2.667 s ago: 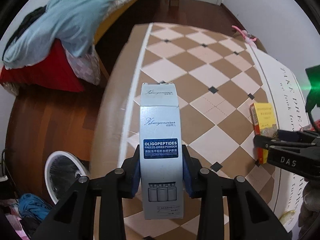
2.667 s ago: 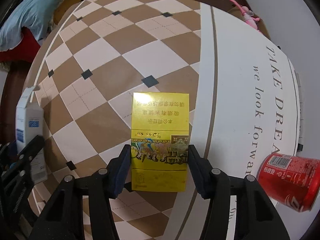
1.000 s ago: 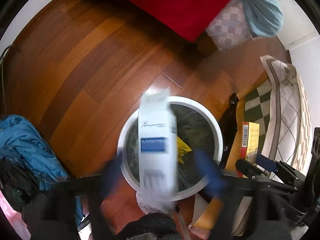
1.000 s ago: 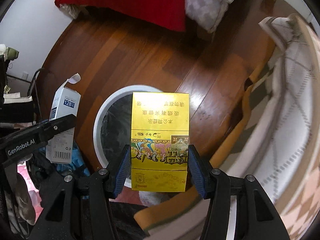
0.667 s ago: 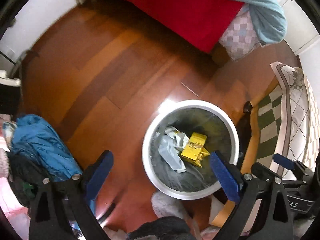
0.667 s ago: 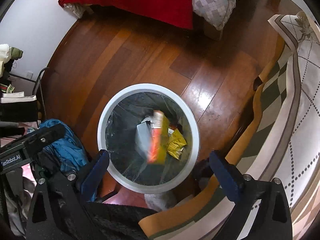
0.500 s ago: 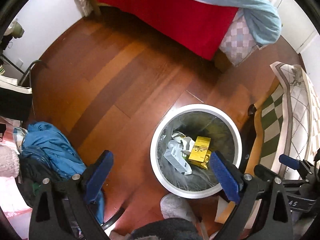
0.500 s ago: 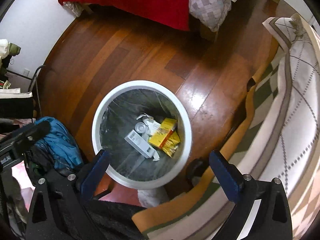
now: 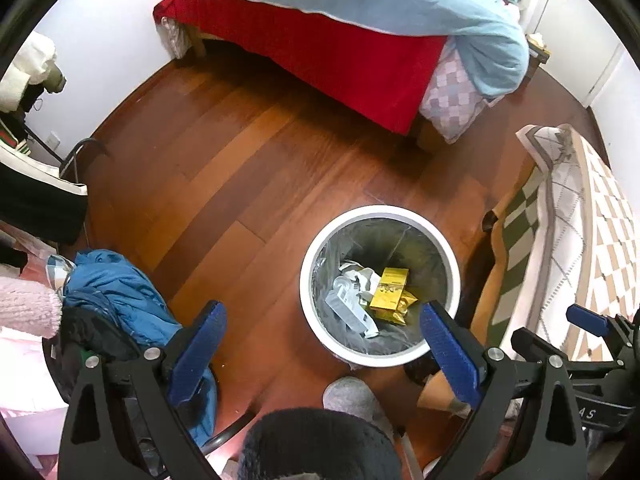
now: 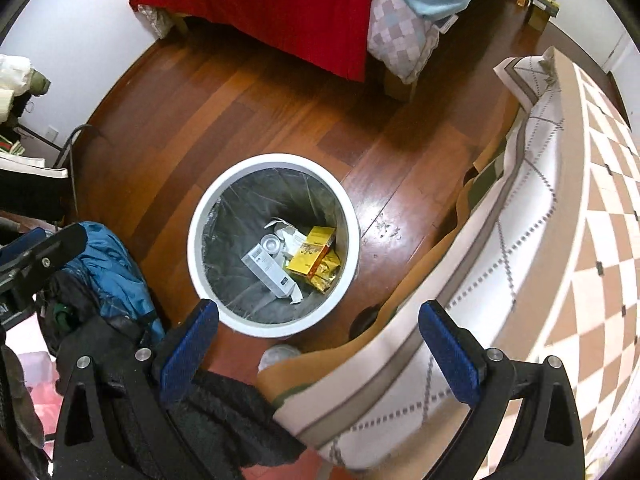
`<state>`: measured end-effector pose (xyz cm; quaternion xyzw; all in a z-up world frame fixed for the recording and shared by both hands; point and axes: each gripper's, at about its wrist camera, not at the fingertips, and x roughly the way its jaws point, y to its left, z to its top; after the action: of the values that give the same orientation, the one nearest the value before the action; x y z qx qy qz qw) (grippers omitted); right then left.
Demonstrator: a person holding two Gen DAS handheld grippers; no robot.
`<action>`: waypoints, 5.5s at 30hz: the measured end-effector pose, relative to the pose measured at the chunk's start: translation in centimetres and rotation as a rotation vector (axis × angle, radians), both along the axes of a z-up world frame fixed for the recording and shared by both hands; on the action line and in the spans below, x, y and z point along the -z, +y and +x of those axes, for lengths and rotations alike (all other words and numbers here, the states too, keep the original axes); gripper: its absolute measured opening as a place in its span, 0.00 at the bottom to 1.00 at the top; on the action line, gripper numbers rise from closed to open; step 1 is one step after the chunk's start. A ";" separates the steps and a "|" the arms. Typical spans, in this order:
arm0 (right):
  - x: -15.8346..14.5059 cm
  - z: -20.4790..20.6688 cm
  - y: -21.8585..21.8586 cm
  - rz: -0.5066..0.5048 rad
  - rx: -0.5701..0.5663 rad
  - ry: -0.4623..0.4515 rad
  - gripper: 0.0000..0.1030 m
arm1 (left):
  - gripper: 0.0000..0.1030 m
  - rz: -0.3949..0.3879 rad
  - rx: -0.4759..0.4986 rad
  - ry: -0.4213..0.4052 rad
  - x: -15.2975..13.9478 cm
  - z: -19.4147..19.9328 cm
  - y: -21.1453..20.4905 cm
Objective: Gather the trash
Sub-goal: 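Move both tools back over the table toward the cola can, then grasp the red cola can with the right tool while the left tool grasps the bread crust, then carry can and bread crust over the bin and open both tools to drop them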
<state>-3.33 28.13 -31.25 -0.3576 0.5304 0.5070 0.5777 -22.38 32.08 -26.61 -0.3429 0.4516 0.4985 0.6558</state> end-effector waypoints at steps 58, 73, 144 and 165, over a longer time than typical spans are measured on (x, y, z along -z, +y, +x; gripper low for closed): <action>-5.1 47.2 -34.8 0.322 0.814 -0.203 0.68 | 0.96 0.111 0.593 0.133 6.2 44.1 -23.0; -7.0 38.5 -51.3 0.198 0.960 -0.162 0.68 | 0.86 -0.127 1.055 -0.008 5.6 45.3 -41.0; -2.3 4.8 0.4 0.148 0.140 0.112 0.67 | 0.33 -0.251 0.099 -0.184 6.6 4.5 7.7; 1.4 1.0 1.3 -0.037 0.077 0.046 1.00 | 0.96 -0.059 -0.011 -0.023 0.7 -1.1 1.3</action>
<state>-2.37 29.45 -32.68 -0.3356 0.5664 0.4825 0.5778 -23.50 33.35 -27.30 -0.3703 0.4564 0.4846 0.6479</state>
